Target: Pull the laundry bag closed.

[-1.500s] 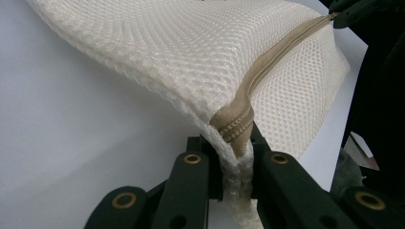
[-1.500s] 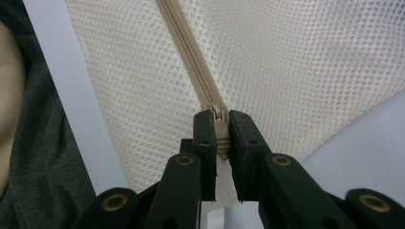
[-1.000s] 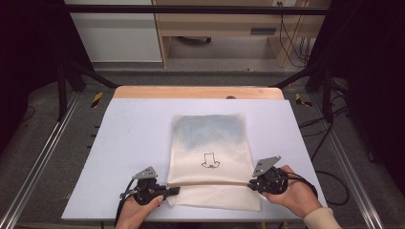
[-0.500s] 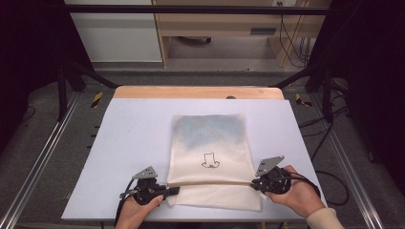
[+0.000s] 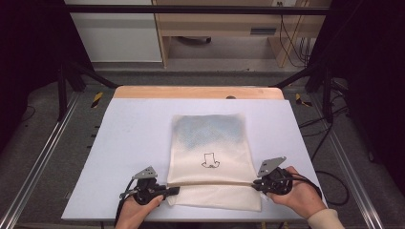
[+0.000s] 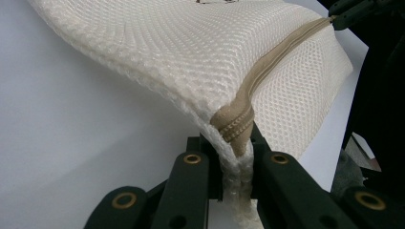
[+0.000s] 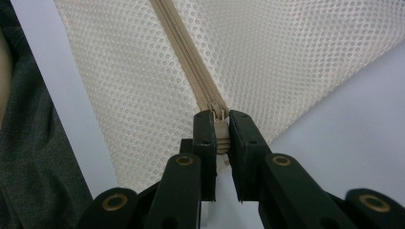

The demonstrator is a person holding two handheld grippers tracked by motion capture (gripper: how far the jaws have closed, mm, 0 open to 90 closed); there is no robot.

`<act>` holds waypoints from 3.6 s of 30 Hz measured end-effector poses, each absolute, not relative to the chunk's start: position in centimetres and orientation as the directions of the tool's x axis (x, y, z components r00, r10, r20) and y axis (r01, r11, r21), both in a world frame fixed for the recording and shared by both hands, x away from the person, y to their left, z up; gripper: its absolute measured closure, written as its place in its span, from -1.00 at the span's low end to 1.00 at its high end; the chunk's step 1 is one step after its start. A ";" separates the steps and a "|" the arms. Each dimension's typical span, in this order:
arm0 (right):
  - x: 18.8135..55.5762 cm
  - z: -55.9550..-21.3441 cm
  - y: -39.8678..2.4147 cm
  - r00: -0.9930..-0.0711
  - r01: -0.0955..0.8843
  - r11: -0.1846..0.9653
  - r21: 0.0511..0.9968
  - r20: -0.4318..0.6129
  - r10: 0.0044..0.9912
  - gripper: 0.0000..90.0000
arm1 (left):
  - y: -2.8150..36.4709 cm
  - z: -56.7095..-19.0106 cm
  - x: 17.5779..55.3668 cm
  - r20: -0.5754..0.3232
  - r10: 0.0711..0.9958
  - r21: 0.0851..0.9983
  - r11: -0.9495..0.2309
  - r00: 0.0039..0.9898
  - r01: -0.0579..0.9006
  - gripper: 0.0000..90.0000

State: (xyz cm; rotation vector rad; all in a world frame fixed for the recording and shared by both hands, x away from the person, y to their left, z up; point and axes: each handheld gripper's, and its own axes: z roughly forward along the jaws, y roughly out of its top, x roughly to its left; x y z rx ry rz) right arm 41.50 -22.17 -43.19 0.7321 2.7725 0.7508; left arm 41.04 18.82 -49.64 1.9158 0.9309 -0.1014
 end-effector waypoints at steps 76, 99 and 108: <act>42.7 -42.5 -18.9 -0.721 0.402 0.508 0.762 -0.078 0.688 -0.85 | 23.6 -44.8 40.9 -0.103 0.844 0.853 -0.197 0.527 0.483 -0.90; 44.0 -39.0 -23.8 -0.529 0.392 0.278 0.877 -0.032 0.848 -0.87 | 32.1 -43.4 42.1 -0.055 0.923 0.893 -0.125 0.381 0.433 -0.92; 43.8 -40.0 -26.2 -0.465 0.409 0.246 0.879 -0.032 0.885 -0.86 | 33.4 -43.6 42.4 -0.012 0.932 0.899 -0.148 0.361 0.411 -0.91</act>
